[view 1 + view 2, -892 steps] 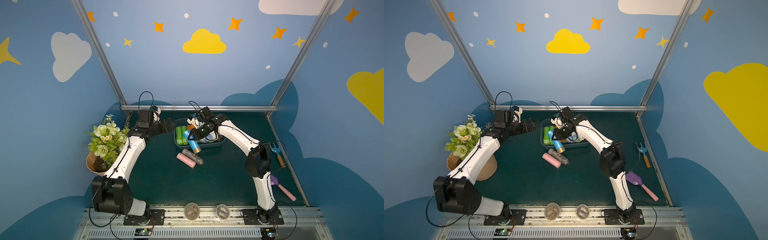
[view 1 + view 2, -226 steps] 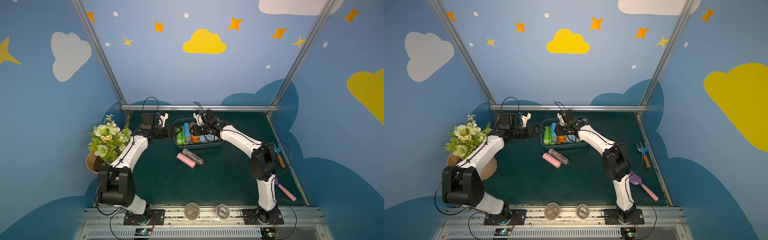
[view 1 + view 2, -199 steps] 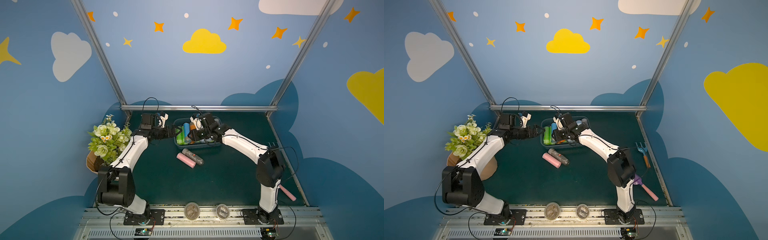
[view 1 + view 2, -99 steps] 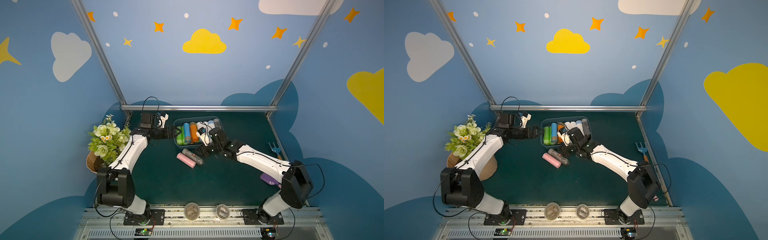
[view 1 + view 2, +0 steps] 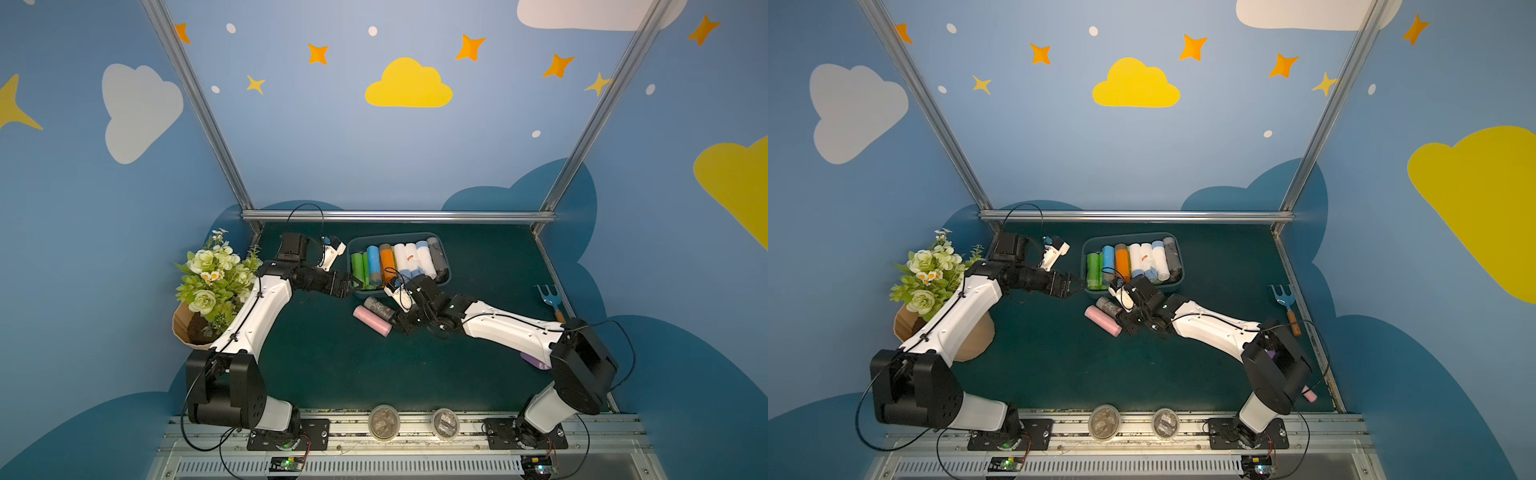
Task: Put the roll of trash bags into the storage box
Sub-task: Pick up the roll of trash bags from the center of the board.
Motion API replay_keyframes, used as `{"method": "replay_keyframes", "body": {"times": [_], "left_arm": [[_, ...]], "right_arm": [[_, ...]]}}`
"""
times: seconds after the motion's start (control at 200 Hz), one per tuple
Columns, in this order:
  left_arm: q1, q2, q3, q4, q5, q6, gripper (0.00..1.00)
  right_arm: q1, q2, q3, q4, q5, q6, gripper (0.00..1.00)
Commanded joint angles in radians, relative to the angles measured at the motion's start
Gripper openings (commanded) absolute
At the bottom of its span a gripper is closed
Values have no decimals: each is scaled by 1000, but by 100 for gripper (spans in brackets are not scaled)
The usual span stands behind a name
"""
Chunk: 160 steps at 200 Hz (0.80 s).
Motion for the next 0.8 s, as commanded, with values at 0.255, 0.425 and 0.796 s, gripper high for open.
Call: {"method": "replay_keyframes", "body": {"times": [0.255, 0.425, 0.796], "left_arm": [[-30, -40, -33, 0, 16, 97, 100], [-37, -43, -29, -5, 18, 97, 100], [-35, -58, -15, -16, 24, 99, 100]], "right_arm": [[-18, 175, 127, -56, -22, 21, 50], [-29, 252, 188, -71, -30, 28, 48], [-58, 363, 250, -88, -41, 42, 46]]}}
